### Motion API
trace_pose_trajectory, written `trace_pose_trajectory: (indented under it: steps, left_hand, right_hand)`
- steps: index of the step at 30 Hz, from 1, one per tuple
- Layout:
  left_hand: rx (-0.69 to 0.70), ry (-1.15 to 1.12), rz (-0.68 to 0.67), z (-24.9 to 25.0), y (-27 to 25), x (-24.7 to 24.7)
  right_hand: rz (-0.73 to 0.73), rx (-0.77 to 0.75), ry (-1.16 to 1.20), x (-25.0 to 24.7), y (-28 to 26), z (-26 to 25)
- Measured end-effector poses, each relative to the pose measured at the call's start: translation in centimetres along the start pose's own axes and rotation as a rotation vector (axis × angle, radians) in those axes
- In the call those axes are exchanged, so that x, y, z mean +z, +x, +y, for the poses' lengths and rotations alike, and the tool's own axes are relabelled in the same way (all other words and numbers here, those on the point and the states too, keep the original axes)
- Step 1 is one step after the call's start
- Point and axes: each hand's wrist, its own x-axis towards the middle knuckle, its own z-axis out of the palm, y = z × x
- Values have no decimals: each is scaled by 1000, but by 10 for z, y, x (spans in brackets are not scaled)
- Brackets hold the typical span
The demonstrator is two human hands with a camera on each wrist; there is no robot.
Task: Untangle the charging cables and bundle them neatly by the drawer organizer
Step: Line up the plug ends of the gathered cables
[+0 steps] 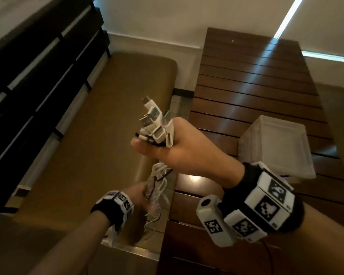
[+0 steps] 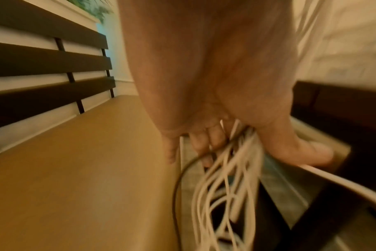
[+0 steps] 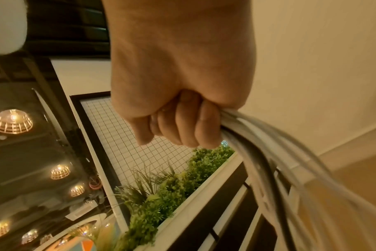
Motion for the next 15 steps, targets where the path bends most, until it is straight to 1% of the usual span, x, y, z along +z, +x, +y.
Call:
trace_pose_trajectory:
  steps: [3,4,6,8,10,12,14,15]
  left_hand:
    - [131,-158,10,29,-26,-50]
    - [166,-189,21,43,-41,-66]
    - [281,-281,24,74,-72,-88]
    - [383,-350,54,102,-89,-90]
    - [404,-399,96,120,-88,-73]
    - [383,-461,231,130,-84,-53]
    - [460,-518,388,121,-68,-37]
    - [458,-502,461,110,-61,-31]
  right_hand:
    - [27,9,93,5,3,13]
    - [18,9,108,7,3,17]
    - [-9,-7,139,8,3,22]
    - [-35,-30,161,8,4,23]
    - [-59,-47,182,5,6,19]
    - [-63,-53,167,1,6,13]
    - [-37,-53,131,-4,3,11]
    - [-28,-46,106,-5,0,10]
